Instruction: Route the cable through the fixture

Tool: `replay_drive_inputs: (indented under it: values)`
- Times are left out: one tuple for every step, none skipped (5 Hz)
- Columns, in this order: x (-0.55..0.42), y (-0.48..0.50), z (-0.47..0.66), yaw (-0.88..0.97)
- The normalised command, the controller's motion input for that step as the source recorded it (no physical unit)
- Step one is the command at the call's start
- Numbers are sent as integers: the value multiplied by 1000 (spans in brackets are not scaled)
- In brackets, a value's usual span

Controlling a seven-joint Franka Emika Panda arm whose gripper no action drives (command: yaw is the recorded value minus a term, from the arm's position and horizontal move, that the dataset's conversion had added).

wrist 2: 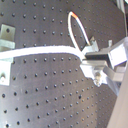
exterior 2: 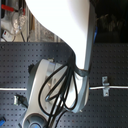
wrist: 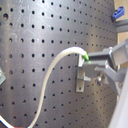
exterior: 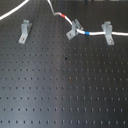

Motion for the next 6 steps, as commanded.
replay_drive_inputs:
  values:
    - [-23, -20, 0, 0]
    - [-204, -159, 35, -706]
    - [-269, -12, 174, -857]
    - [-371, 23, 314, -726]
    - [-335, -2, 340, -754]
    - [-237, 135, 295, -725]
